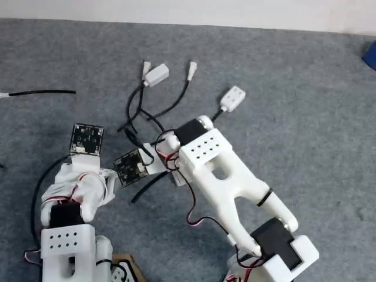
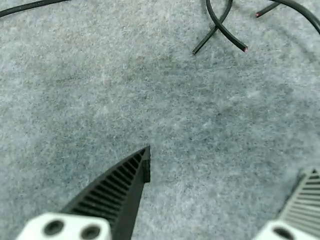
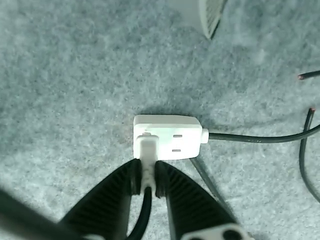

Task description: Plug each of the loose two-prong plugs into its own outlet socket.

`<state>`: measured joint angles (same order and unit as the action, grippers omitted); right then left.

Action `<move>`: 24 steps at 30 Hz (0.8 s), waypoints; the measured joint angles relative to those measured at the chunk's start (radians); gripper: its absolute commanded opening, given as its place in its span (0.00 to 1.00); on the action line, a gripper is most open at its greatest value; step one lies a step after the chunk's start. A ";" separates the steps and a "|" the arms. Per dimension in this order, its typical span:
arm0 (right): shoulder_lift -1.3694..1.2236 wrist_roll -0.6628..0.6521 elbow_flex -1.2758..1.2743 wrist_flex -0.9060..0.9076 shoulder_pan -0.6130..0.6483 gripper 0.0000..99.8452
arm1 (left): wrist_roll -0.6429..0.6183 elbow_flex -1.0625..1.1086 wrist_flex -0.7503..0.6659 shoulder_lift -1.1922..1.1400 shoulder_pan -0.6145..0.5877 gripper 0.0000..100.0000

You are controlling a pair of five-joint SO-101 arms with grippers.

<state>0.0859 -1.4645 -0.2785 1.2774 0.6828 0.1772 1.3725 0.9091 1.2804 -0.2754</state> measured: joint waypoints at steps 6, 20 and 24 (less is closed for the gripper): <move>-0.031 0.000 0.002 -0.026 0.000 0.01 | 0.000 0.003 0.000 0.000 0.009 0.43; -0.055 0.000 0.003 -0.026 -0.026 0.01 | 0.000 0.003 0.000 0.000 0.009 0.43; -0.055 0.000 0.006 -0.006 -0.035 0.01 | 0.000 0.003 0.000 0.000 0.009 0.43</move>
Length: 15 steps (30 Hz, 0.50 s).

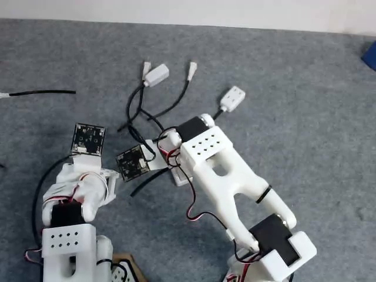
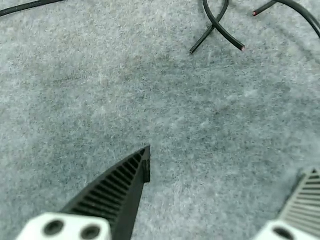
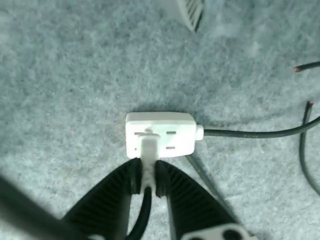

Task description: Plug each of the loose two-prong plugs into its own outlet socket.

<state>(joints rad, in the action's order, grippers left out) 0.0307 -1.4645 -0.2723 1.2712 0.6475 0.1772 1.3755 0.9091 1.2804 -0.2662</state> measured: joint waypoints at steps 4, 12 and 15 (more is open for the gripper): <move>0.000 0.002 0.002 0.012 -0.005 0.01 | 0.000 0.000 0.000 0.000 0.000 0.43; 0.000 0.026 0.002 0.015 -0.006 0.01 | 0.000 0.000 0.000 0.000 0.000 0.43; 0.000 0.028 0.002 0.015 -0.006 0.01 | 0.000 0.000 0.000 0.000 0.000 0.43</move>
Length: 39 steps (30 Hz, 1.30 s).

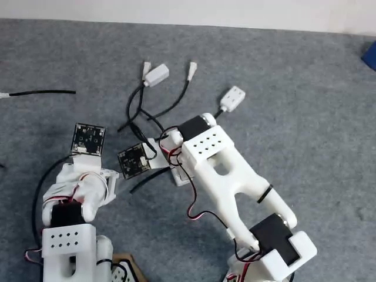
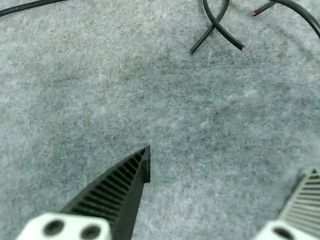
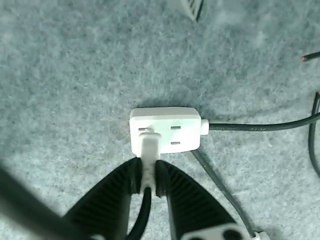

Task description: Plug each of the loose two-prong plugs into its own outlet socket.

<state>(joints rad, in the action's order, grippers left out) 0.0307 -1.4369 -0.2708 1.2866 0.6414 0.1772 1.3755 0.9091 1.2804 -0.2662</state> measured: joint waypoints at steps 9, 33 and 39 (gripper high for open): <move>0.000 0.000 -0.003 0.046 0.000 0.01 | 0.000 0.000 0.000 0.000 0.000 0.43; -0.069 0.098 -0.041 -0.087 0.000 0.01 | 0.000 0.000 0.000 0.000 0.000 0.43; -0.068 0.103 -0.164 -0.195 0.000 0.02 | 0.000 0.000 0.000 0.000 0.000 0.43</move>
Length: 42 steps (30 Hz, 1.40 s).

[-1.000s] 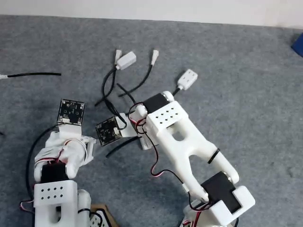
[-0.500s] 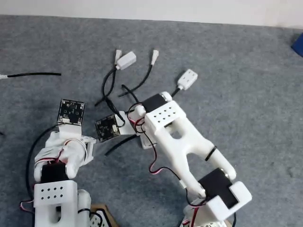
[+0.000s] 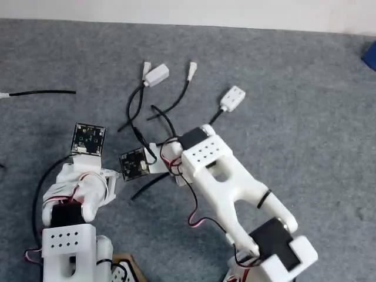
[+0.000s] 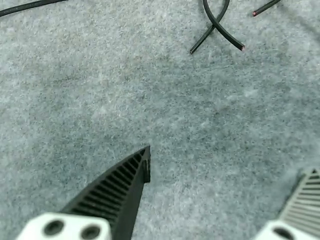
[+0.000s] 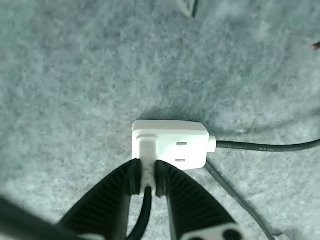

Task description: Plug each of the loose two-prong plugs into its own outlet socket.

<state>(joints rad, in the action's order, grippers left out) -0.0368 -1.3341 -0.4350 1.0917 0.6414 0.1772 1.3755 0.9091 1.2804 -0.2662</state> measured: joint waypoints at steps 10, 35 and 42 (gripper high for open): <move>-0.035 0.176 0.199 0.157 0.000 0.42 | 0.000 0.000 0.000 0.000 0.000 0.43; -0.017 1.094 0.488 0.465 -0.384 0.57 | 0.014 -0.203 0.170 0.000 0.129 0.43; 0.275 1.142 -0.163 0.044 -0.433 0.57 | 0.054 -0.601 0.586 0.002 0.176 0.43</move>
<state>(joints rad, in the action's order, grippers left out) 0.2378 -0.1926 -0.5976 1.1362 0.2087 0.2309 0.7741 1.4952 1.2820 -0.0898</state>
